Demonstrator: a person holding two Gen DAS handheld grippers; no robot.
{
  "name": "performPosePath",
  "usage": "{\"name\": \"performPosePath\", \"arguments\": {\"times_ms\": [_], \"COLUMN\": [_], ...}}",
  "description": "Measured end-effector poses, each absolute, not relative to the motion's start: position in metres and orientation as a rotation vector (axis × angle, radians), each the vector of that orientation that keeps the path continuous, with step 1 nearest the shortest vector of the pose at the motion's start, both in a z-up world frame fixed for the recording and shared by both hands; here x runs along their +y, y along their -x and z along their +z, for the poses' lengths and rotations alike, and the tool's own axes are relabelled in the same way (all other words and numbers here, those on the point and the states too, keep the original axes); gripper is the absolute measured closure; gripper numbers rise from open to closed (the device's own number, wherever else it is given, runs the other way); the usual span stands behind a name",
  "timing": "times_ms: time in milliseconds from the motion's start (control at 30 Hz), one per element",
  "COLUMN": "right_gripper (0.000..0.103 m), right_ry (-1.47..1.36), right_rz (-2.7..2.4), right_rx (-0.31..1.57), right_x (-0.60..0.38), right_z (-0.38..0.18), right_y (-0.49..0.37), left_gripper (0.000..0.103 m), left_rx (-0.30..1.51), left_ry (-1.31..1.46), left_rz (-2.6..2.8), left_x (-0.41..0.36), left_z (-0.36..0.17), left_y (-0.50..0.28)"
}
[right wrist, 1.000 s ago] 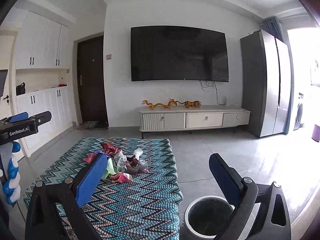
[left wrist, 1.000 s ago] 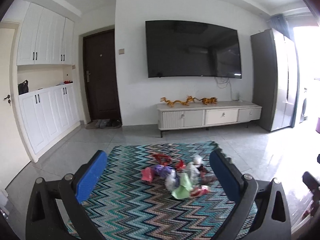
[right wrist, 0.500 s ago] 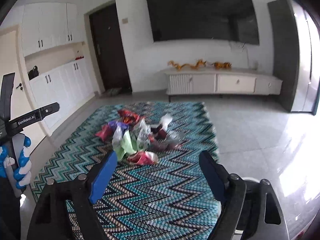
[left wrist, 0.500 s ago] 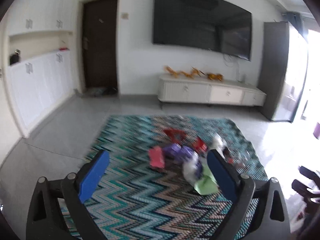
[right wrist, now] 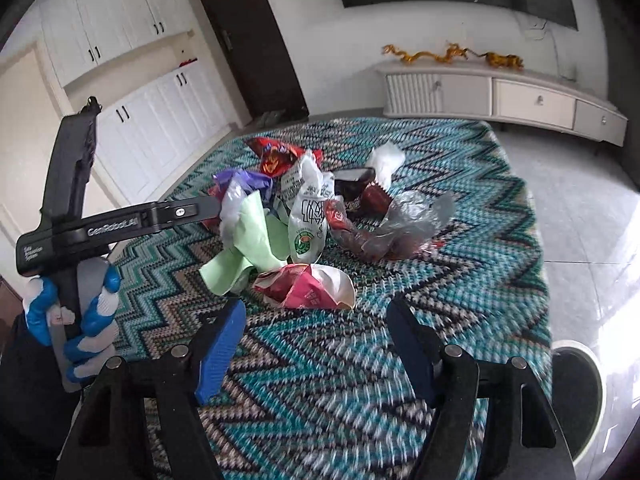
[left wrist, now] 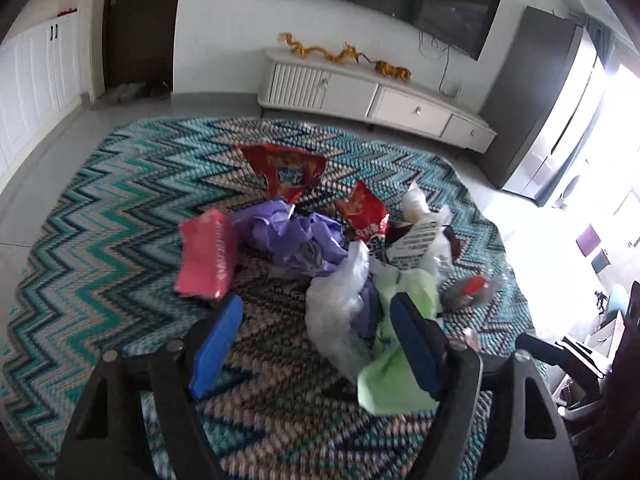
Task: Collect trash
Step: 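Grasp a clear bag with the left tool while the right tool grasps a red wrapper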
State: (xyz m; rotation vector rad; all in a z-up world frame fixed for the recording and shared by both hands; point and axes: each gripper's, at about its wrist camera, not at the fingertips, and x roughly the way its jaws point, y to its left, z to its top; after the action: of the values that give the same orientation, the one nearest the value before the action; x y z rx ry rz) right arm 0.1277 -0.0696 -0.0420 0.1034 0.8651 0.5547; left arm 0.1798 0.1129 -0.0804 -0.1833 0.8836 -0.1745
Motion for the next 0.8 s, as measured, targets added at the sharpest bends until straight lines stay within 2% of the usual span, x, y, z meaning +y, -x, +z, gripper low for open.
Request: {"name": "performPosePath", "arguments": {"times_ms": [200, 267, 333, 400, 433, 467, 800], "right_gripper": [0.032, 0.032, 0.032, 0.034, 0.038, 0.049, 0.064], "right_ry": [-0.100, -0.093, -0.090, -0.086, -0.084, -0.083, -0.112], "right_rz": [0.591, 0.600, 0.614, 0.625, 0.626, 0.638, 0.655], "right_rx": [0.902, 0.912, 0.922, 0.931, 0.926, 0.920, 0.886], "right_x": [-0.056, -0.050, -0.045, -0.042, -0.041, -0.041, -0.052], "right_z": [-0.062, -0.067, -0.075, -0.080, -0.080, -0.079, -0.070], "right_y": [-0.155, -0.161, -0.165, -0.167, -0.167, -0.165, -0.130], "left_gripper": [0.047, 0.065, 0.074, 0.075, 0.076, 0.076, 0.077], "left_rx": [0.932, 0.950, 0.965, 0.954, 0.950, 0.944, 0.867], "left_ry": [0.226, 0.246, 0.266, 0.270, 0.272, 0.276, 0.264], "left_rz": [-0.209, -0.229, -0.250, -0.256, -0.257, -0.259, -0.247], "left_x": [0.117, 0.118, 0.118, 0.120, 0.120, 0.121, 0.126], "left_z": [-0.100, -0.106, -0.111, -0.113, -0.112, -0.111, -0.080], "left_y": [-0.206, -0.208, -0.208, -0.202, -0.200, -0.198, -0.156]}}
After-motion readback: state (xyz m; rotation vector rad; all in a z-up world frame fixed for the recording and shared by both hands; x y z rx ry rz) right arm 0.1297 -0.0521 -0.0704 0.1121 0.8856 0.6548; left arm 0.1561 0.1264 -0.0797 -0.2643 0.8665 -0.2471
